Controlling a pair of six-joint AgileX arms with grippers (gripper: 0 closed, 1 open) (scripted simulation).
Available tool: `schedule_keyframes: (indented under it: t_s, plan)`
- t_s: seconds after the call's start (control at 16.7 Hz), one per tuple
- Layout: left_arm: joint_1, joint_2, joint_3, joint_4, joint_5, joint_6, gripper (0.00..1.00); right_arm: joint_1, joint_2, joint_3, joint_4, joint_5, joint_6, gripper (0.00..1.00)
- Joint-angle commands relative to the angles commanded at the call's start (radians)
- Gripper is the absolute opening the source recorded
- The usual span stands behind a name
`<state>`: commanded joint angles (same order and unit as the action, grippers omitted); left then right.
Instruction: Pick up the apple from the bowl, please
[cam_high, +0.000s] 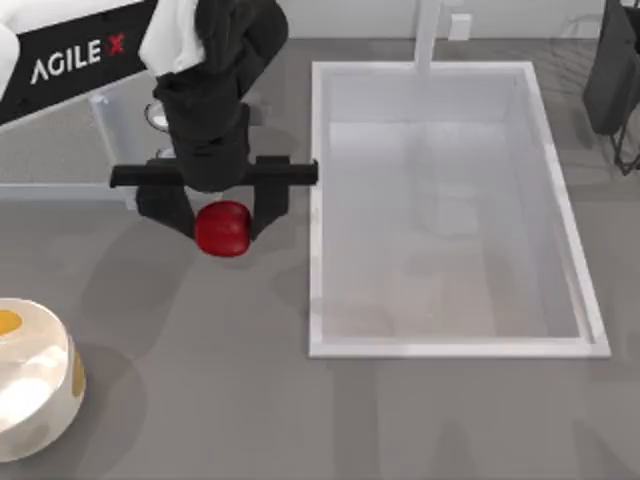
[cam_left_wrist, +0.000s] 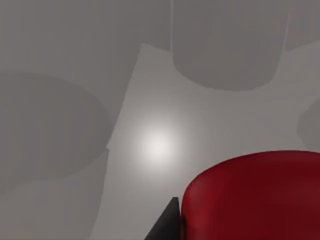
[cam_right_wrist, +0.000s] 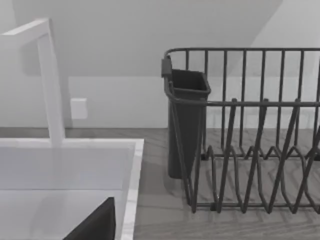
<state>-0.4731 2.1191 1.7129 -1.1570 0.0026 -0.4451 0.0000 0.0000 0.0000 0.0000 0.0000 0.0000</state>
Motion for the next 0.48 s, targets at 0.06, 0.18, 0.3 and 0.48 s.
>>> schedule_keyframes:
  t_s: [0.06,0.18,0.3,0.48]
  plan:
    - [0.0,0.003,-0.038,0.039,0.0,0.0,0.0,0.0,0.0,0.0,0.0,0.0,0.0,1.0]
    - [-0.001,0.008,-0.082,0.084,0.0,0.0,0.0,0.0,0.0,0.0,0.0,0.0,0.0,1.0]
    - [-0.001,0.009,-0.088,0.09,0.0,0.0,0.0,0.0,0.0,0.0,0.0,0.0,0.0,1.0]
    - [-0.001,0.009,-0.088,0.09,0.0,0.0,0.08,0.0,0.0,0.0,0.0,0.0,0.0,1.0]
